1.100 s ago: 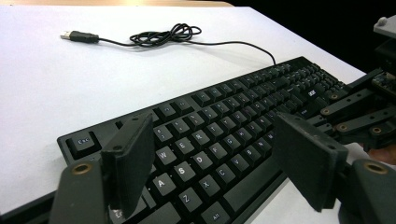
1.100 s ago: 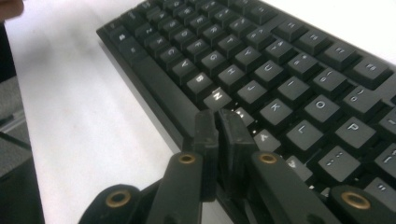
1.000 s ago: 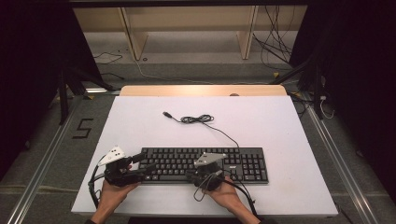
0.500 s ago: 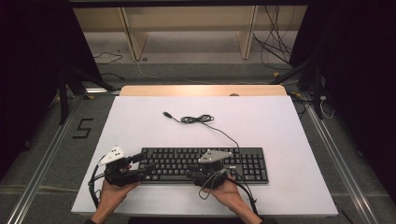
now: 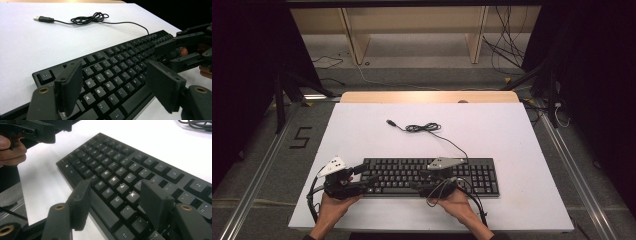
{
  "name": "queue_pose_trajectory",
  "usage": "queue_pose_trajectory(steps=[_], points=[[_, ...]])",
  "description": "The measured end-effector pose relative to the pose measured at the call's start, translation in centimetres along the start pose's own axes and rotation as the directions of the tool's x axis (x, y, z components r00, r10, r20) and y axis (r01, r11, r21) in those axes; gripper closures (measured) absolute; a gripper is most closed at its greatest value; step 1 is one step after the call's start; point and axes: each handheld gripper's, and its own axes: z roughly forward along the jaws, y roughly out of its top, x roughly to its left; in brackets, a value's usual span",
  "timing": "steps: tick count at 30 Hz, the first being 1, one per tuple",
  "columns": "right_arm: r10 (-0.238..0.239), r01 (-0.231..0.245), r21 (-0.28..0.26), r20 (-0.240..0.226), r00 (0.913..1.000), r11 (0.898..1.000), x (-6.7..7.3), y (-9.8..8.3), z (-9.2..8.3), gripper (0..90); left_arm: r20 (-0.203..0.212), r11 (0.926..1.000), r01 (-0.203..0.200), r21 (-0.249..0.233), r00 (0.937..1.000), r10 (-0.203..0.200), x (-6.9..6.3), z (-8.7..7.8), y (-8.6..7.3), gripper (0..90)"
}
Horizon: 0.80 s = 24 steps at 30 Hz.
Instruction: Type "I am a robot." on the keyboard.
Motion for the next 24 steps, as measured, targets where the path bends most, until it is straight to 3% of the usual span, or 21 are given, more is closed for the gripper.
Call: queue_pose_trajectory(steps=[11,16,24], points=[[0.001,0.000,-0.020,0.011,0.9999,1.000,0.0,0.0,-0.4,38.6,-0.010,0.9998,0.004,0.021,0.9999,-0.004,-0.1,0.8,0.3,34.3],[0.001,-0.001,-0.026,0.014,0.9999,1.000,-0.1,0.0,-0.9,37.8,-0.011,0.9987,0.000,0.052,0.9999,0.001,-0.2,1.7,0.5,45.4],[-0.002,0.003,-0.035,0.017,0.9999,0.999,-0.2,-0.1,-1.3,36.9,-0.022,0.9904,-0.044,0.131,0.9987,0.047,-0.6,3.4,1.0,65.3]])
